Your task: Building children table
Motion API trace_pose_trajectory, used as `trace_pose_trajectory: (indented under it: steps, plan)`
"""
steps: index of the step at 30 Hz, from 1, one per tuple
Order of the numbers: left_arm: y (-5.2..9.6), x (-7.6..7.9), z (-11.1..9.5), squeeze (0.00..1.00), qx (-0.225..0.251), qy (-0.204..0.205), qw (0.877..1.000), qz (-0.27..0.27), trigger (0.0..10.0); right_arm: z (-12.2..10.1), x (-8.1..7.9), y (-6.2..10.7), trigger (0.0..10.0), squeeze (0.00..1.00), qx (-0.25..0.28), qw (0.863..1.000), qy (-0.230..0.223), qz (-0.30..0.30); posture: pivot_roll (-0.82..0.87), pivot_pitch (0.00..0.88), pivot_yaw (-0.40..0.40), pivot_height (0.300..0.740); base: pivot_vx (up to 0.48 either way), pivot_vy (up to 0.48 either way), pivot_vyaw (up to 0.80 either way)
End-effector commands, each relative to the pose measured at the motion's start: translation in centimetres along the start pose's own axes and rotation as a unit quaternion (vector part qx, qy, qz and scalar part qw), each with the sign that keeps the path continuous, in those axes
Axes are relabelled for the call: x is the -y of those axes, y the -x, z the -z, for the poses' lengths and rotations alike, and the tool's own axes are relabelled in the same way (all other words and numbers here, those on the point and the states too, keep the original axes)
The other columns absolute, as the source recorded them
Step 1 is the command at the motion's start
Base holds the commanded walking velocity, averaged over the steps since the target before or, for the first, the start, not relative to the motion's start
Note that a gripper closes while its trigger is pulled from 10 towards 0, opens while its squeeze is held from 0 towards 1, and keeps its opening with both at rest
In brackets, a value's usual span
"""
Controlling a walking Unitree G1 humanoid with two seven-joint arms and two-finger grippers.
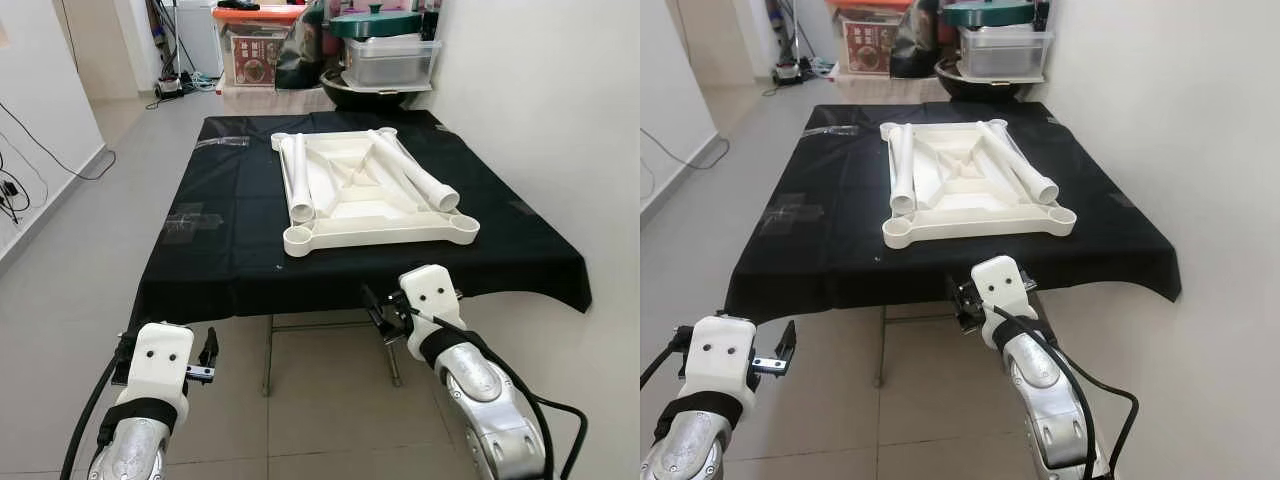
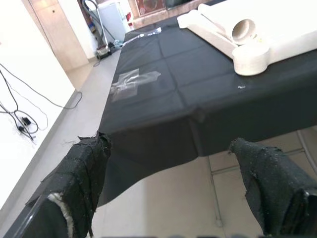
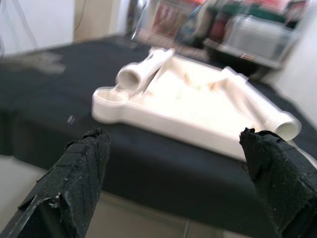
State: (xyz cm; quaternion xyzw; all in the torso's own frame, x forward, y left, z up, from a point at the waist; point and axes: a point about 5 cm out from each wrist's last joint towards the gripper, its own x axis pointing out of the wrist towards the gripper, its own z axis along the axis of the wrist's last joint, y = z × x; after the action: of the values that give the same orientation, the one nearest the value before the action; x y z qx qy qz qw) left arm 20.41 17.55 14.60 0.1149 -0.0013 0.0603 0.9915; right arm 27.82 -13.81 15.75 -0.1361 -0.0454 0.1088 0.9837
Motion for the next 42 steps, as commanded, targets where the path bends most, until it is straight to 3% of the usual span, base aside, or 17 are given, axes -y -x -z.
trace_pose_trajectory:
  steps: [1,2,6,10,16,31,42]
  plan:
    - [-0.5,-0.3,-0.7,0.0,0.02,0.024,1.0,-0.007,10.0,-0.7,0.2,-0.5,10.0,0.0,0.025,1.0,-0.009,0.013,-0.01,0.0,-0.021,0.74,0.0,0.0,0.0]
    - [-0.7,-0.3,-1.1,0.0,0.03,0.038,0.999,-0.012,10.0,-0.8,0.2,-0.7,10.0,0.0,0.028,0.999,-0.019,0.015,-0.01,0.0,-0.021,0.74,0.0,0.0,0.0]
    - [-1.3,-0.3,-2.5,0.0,0.063,0.031,0.997,-0.025,10.0,-1.6,0.1,-1.0,10.0,0.0,0.047,0.998,-0.043,0.01,-0.01,0.0,-0.02,0.74,0.0,0.0,0.0]
    - [-1.2,0.0,-2.4,0.0,0.06,0.044,0.997,-0.014,10.0,-1.6,0.2,-1.0,10.0,0.0,0.044,0.997,-0.06,0.009,-0.01,0.0,-0.021,0.74,0.0,0.0,0.0]
    - [-1.2,0.3,-1.6,0.0,0.031,0.053,0.998,-0.004,10.0,-1.2,-0.2,-1.5,10.0,0.0,0.032,0.997,-0.066,0.009,0.0,0.0,-0.023,0.74,0.0,0.0,0.0]
    - [-1.7,-0.2,-2.3,0.0,0.072,0.046,0.996,-0.023,10.0,-0.7,-0.2,-2.5,10.0,0.0,0.012,0.998,-0.057,0.007,0.0,0.0,-0.023,0.74,0.0,0.0,0.0]
    - [-1.9,0.4,-2.2,0.0,0.076,0.05,0.996,-0.009,10.0,-0.9,-0.2,-3.0,10.0,0.0,0.018,0.997,-0.074,0.009,-0.01,0.0,-0.014,0.74,0.0,0.0,0.0]
